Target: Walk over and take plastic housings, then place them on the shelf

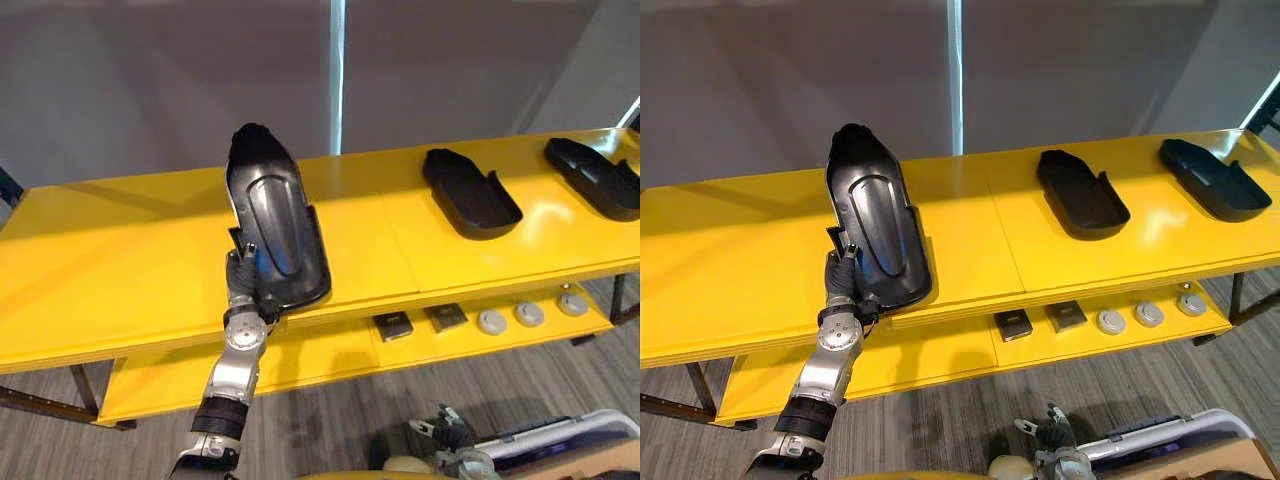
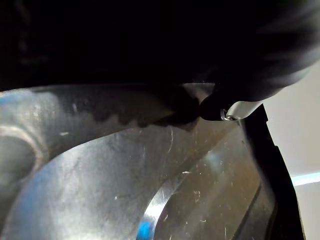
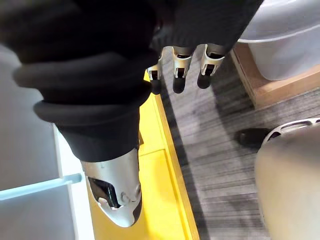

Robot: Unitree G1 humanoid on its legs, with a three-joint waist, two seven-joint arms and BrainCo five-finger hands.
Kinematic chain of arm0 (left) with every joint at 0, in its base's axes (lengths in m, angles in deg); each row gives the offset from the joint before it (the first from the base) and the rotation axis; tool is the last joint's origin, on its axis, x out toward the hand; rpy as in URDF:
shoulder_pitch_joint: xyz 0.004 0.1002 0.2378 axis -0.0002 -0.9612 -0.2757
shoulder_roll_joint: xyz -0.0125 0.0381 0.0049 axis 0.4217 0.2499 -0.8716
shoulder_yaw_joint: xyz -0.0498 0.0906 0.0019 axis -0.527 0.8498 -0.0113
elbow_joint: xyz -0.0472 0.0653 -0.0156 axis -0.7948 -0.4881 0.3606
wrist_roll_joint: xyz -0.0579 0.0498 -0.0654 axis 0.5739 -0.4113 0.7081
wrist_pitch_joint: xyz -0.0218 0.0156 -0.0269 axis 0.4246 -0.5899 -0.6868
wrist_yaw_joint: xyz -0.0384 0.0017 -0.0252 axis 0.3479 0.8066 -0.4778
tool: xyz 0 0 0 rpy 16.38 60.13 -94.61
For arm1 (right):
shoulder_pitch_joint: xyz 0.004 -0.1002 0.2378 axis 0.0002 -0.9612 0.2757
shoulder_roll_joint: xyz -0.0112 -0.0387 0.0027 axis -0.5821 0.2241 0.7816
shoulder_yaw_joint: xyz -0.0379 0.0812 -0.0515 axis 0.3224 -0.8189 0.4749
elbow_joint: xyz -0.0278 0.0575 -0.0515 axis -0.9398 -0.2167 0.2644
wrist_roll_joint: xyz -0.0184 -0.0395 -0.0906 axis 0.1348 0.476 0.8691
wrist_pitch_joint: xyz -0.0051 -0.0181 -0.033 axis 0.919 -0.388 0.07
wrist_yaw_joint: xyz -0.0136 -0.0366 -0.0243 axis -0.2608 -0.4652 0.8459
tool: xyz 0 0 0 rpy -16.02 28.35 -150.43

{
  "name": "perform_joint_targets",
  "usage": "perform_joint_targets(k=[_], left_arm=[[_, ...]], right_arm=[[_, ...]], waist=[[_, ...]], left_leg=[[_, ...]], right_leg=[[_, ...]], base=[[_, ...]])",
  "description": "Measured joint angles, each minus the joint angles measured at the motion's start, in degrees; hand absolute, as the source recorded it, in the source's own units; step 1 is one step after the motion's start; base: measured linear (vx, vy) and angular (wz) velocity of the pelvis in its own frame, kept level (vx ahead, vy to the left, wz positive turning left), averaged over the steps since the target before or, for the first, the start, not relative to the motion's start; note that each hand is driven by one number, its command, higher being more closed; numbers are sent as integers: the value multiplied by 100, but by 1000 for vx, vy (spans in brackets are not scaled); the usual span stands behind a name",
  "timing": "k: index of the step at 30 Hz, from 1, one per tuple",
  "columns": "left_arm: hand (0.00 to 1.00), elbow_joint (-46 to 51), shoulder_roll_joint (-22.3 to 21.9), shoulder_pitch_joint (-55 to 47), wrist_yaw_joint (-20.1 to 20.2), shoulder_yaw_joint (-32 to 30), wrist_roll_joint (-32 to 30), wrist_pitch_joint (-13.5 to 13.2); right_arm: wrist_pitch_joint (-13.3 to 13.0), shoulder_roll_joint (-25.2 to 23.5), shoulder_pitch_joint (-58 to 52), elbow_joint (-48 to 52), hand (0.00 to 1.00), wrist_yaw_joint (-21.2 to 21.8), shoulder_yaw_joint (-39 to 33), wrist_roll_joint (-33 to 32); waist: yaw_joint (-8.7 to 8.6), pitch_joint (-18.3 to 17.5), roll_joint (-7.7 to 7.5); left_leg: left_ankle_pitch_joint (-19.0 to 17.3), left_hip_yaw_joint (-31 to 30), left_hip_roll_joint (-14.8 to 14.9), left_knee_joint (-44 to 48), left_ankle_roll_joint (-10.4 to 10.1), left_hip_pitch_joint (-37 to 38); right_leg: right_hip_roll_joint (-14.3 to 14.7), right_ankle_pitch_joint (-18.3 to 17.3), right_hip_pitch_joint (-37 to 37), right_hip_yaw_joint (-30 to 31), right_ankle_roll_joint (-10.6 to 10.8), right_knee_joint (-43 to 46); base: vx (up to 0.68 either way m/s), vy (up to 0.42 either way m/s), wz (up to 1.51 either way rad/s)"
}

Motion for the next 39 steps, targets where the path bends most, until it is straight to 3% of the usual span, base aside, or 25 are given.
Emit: perform_joint_targets(k=[5,6,22,33,37,39], left_arm=[[100,-463,110,356,-84,-248,-67,135],[0,-520,118,391,-84,-265,-67,147],[0,-1497,314,1431,29,-621,-105,321],[0,-1531,288,1513,-176,-667,98,336],[0,-760,164,1389,-356,-494,142,336],[0,333,165,1114,-360,-158,-99,255]], right_arm=[[4,-24,-119,139,0,14,11,48],[4,-24,-124,139,0,15,11,48],[4,-23,-152,137,0,113,-5,53],[3,-22,-138,138,0,101,-5,46],[2,-21,-138,137,0,95,-4,44],[-5,-1,-132,133,0,73,-14,38]], waist=[[-110,-25,-87],[-119,-24,-89],[-285,-18,-86],[-309,-4,-66],[-290,11,-47],[-274,41,1]], left_leg=[[198,82,0,-298,-53,19],[210,97,1,-318,-72,19],[294,204,7,-413,-66,12],[294,195,10,-406,-67,10],[295,184,6,-412,-65,6],[297,174,0,-412,-63,8]], right_leg=[[45,19,-112,41,6,-37],[46,19,-121,38,6,-37],[75,56,-218,76,-29,-35],[70,55,-207,62,-29,-37],[64,56,-208,52,-29,-36],[60,54,-203,47,-27,-35]], base=[[-90,-30,-5],[-52,-18,0],[11,5,-2],[-46,-3,1],[0,0,0],[0,0,0]])
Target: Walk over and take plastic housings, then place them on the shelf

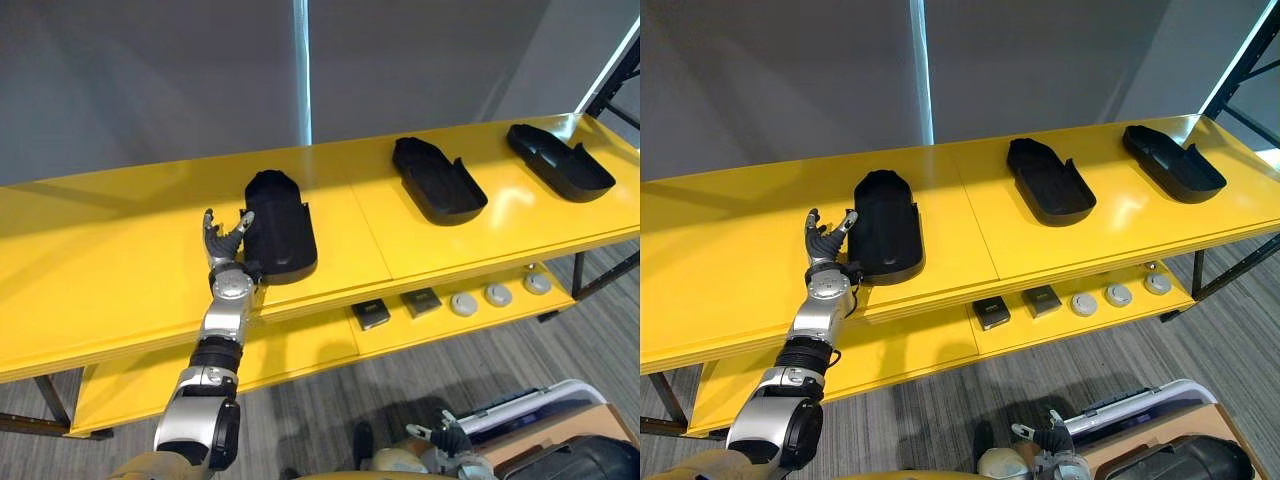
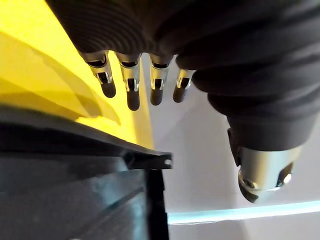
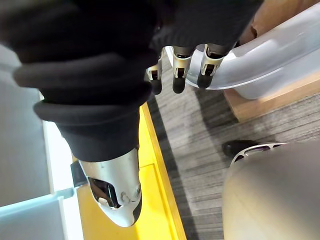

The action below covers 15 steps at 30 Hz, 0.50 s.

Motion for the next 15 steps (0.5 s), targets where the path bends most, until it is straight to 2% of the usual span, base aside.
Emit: perform_joint_targets(k=[2,3,6,8,10,15], left_arm=[[0,800,-98,-294,16,242,-362,-142],[100,1264,-179,-546,32,407,-587,-237],[100,2187,-347,-1390,167,810,-1235,-478],[100,2451,-378,-1817,200,1022,-1453,-578],[100,2546,-300,-2244,367,1274,-1733,-721],[100,2506,-110,-3038,826,1790,-2138,-934]], right_arm=[[-12,30,-5,-30,0,-64,-5,-3],[-31,36,-8,-68,0,-86,-20,-10],[-105,36,-10,-125,0,-87,-42,-53],[-169,39,-5,-231,0,-87,-53,-56],[-177,40,-24,-263,0,-84,-87,-55],[-181,73,-22,-287,0,-81,-83,-51]], waist=[[5,18,34],[14,25,46],[29,46,80],[54,51,88],[157,55,100],[181,59,123]], left_leg=[[-4,-56,-7,1,1,-11],[-5,-86,-7,1,2,-21],[-13,-108,-6,3,10,-31],[-27,-112,-6,24,28,-42],[-25,-109,-6,35,31,-25],[-41,-179,5,29,8,-40]], right_leg=[[-4,-10,-2,-3,12,0],[-4,-18,-3,-21,22,0],[-3,-27,-3,-33,30,1],[-4,-29,-3,-32,32,1],[-6,-29,27,-44,32,1],[-18,-52,106,-158,61,-1]], base=[[0,0,3],[6,1,9],[6,1,4],[0,0,0],[-15,1,2],[-52,4,12]])
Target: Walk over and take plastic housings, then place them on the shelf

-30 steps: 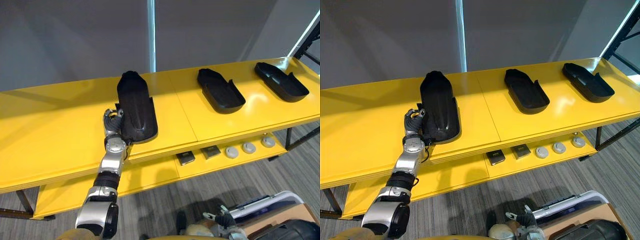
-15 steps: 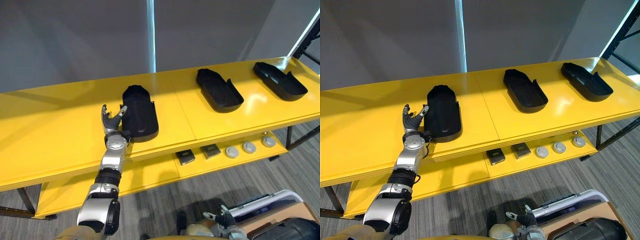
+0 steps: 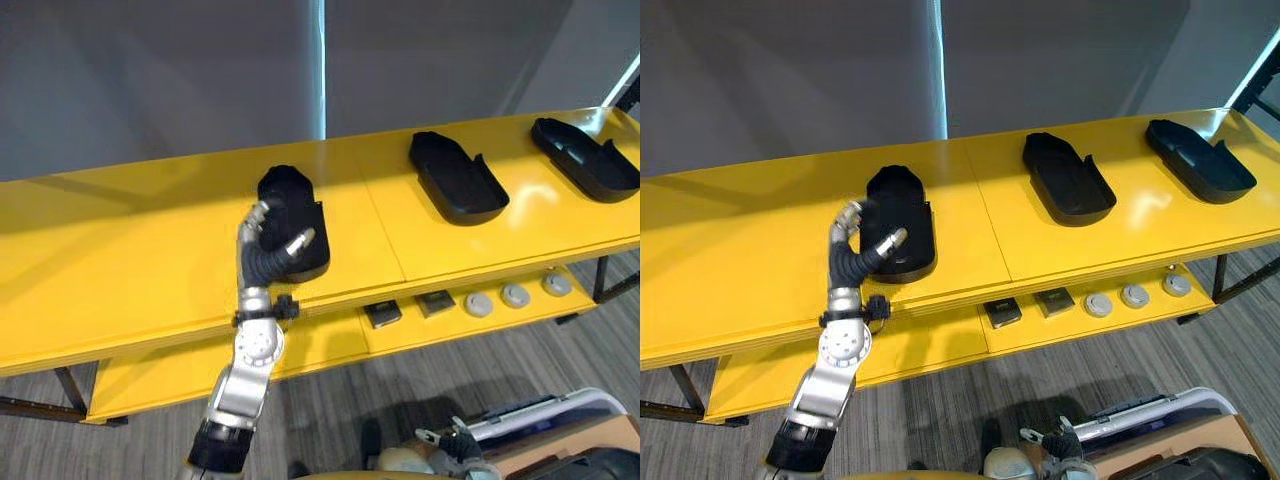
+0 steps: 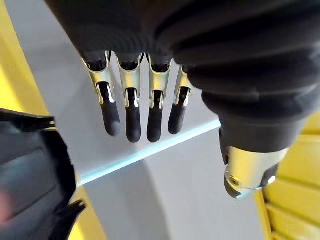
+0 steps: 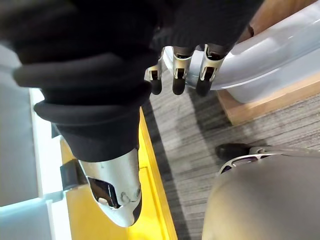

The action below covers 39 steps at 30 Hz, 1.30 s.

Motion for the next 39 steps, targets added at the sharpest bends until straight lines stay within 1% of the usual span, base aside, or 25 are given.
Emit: perform_joint_targets(k=[2,6,9,15,20,22,23,28,32,39], left_arm=[[100,-139,21,-37,101,93,-76,-47],[100,-704,16,-9,208,219,-194,-37],[100,-1219,-57,149,211,255,-254,86],[100,-1752,-69,530,189,220,-405,355],[100,-2007,-56,950,165,104,-414,468],[100,-2010,-54,978,151,-7,-414,525],[100,-2019,-36,993,116,-73,-414,560],[100,-2360,23,1366,76,-136,-412,665],[100,-2370,30,1402,66,-330,-403,684],[100,-2516,-24,1593,74,-317,-364,680]], right_arm=[[1,7,11,-1,0,1,8,1],[1,9,36,1,0,-2,14,2],[6,26,35,1,0,-9,61,4],[19,32,32,1,0,-13,98,9],[22,22,42,3,0,-12,101,10],[21,14,54,6,0,-11,100,10],[23,8,68,6,0,-10,100,10],[24,-8,73,15,0,-4,99,11],[24,-38,74,59,0,-1,98,11],[24,-48,74,59,0,-2,96,11]], waist=[[1,1,5],[-18,-14,29],[-17,-15,25],[-39,-27,4],[-58,-30,-17],[-93,-31,-19],[-178,-30,-20],[-221,-26,-36],[-322,-23,-50],[-334,-23,-50]], left_leg=[[-5,-18,1,4,-8,-13],[-5,-17,9,-15,-8,-12],[-4,-17,11,-33,-8,9],[14,53,8,-28,19,48],[3,142,10,-26,10,39],[-11,216,12,-26,-9,42],[-15,223,13,-26,-12,43],[-49,293,21,2,-11,43],[-56,382,39,3,-12,-1],[-40,366,77,1,9,3]], right_leg=[[0,-24,-6,-6,28,-1],[6,-60,-10,-9,35,-5],[9,-67,-12,-14,44,-11],[10,-39,-25,14,9,-20],[21,-36,-77,95,9,-23],[33,-26,-111,174,10,-23],[35,-26,-113,179,11,-25],[45,-5,-128,237,-3,-31],[74,2,-210,319,-14,-29],[111,2,-199,280,-14,-14]], base=[[-49,0,3],[-33,-8,-2],[0,0,0],[24,9,-3],[6,2,-9],[-16,-3,-19],[-19,-4,-7],[-41,-6,-7],[-42,-18,-12],[-2,-3,0]])
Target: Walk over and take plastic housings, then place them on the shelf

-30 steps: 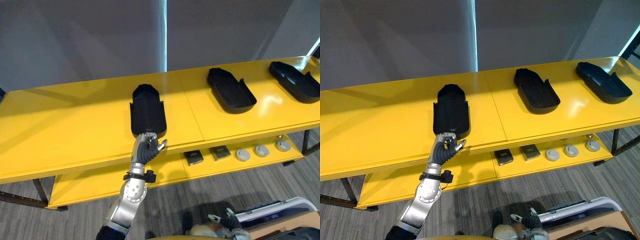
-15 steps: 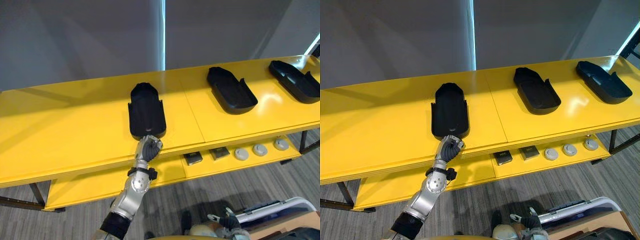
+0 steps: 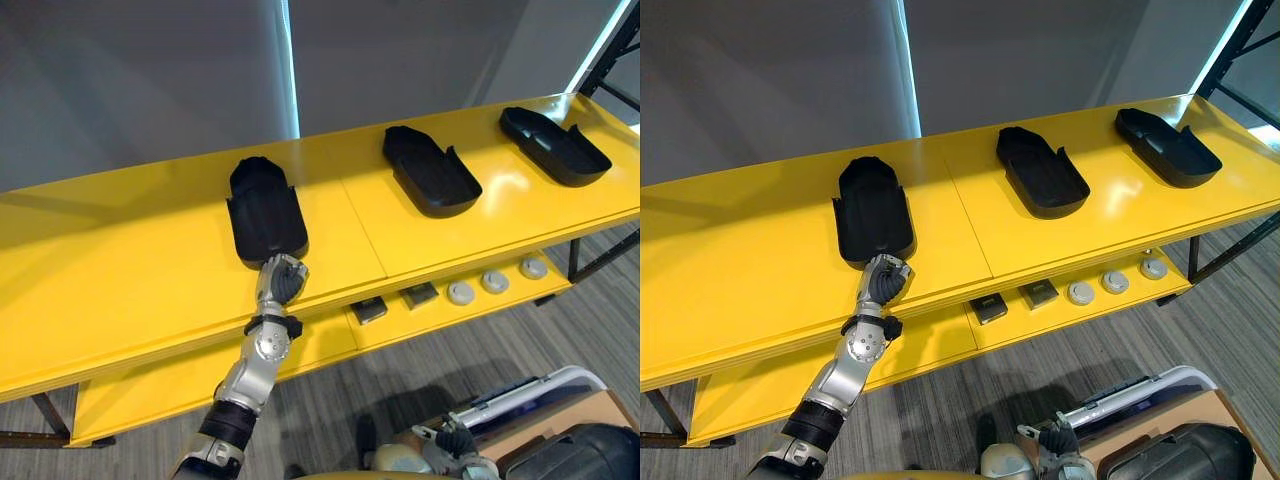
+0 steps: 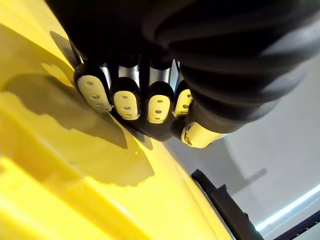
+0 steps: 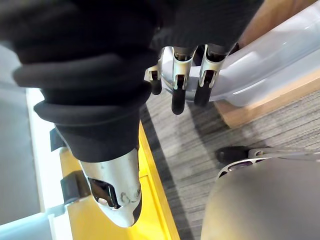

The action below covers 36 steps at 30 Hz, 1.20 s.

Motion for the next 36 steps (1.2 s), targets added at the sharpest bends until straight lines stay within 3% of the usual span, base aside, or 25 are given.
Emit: perform_joint_targets(k=[5,10,12,16,18,20,22,24,27,28,29,30,33,36], left_arm=[[100,681,37,-80,12,106,309,-63],[100,2444,125,-280,14,74,637,-591],[100,2987,119,-340,7,-138,802,-794],[100,3908,28,-788,-280,-1585,1635,-1290],[100,3913,-79,-1020,-490,-2413,2236,-1490],[100,3744,-234,-1362,-823,-3382,2715,-1627],[100,3317,-286,-1623,-1093,-3877,3012,-1645],[100,2552,-256,-1983,-1242,-4271,3291,-1554],[100,1229,-231,-2351,-1147,-4496,3681,-1176],[0,736,-212,-2442,-1044,-4528,3784,-1041],[0,561,-206,-2469,-1004,-4533,3801,-986],[0,-408,-197,-2591,-715,-4508,3783,-670],[0,-1820,-238,-2703,-175,-4414,3780,-311],[0,-2606,-310,-2794,157,-4078,3724,-211]], right_arm=[[0,0,0,-11,0,-11,-3,-5],[-4,74,5,-80,0,-12,-10,-7],[1,118,7,-153,0,-10,-8,-7],[4,180,33,-336,0,-10,-13,-7],[5,198,59,-440,0,-12,-19,-7],[61,233,68,-490,0,-20,-54,-6],[78,230,71,-488,0,-81,-130,-3],[112,215,122,-429,0,-119,-140,0],[142,158,146,-219,0,-116,-137,50],[145,123,172,-141,0,-111,-137,57],[154,109,182,-116,0,-111,-135,57],[179,49,216,-20,0,-95,-118,67],[219,-18,228,-13,0,-69,-115,68],[224,-4,219,-19,0,-68,-126,68]], waist=[[10,-1,3],[97,-8,18],[202,-8,27],[348,-9,56],[364,-6,62],[515,-10,67],[640,-19,81],[692,-23,75],[807,-52,41],[809,-63,24],[811,-67,18],[821,-90,-22],[818,-123,-84],[816,-118,-99]], left_leg=[[5,-118,-9,5,3,17],[4,-329,-35,94,4,-70],[5,-423,-52,105,7,-87],[-13,-631,-65,92,-13,-118],[-3,-743,-66,88,0,-116],[35,-795,-66,41,4,-110],[100,-839,-67,-69,14,-83],[138,-919,-67,-71,57,-66],[138,-935,-70,-70,59,3],[138,-934,-71,-69,58,7],[138,-932,-71,-69,58,10],[136,-922,-73,-69,56,17],[114,-903,-72,-69,24,43],[111,-827,-63,-70,22,65]], right_leg=[[-26,0,71,-129,1,8],[-92,-5,120,-288,3,9],[-107,-5,137,-329,3,10],[-133,-20,238,-475,-1,10],[-143,-44,300,-599,3,10],[-137,-54,307,-631,-3,10],[-129,-60,309,-676,-9,11],[-129,-68,364,-743,-2,11],[-132,-97,440,-740,36,11],[-135,-100,448,-740,39,11],[-136,-100,450,-740,39,11],[-139,-106,456,-737,43,10],[-138,-129,479,-726,33,9],[-130,-134,481,-683,32,8]], base=[[-9,8,12],[-30,14,20],[-39,10,19],[-45,16,23],[-25,15,31],[-13,13,13],[-4,15,12],[11,25,18],[5,26,7],[-9,24,3],[0,0,0],[0,0,0],[0,0,0],[-23,7,-7]])
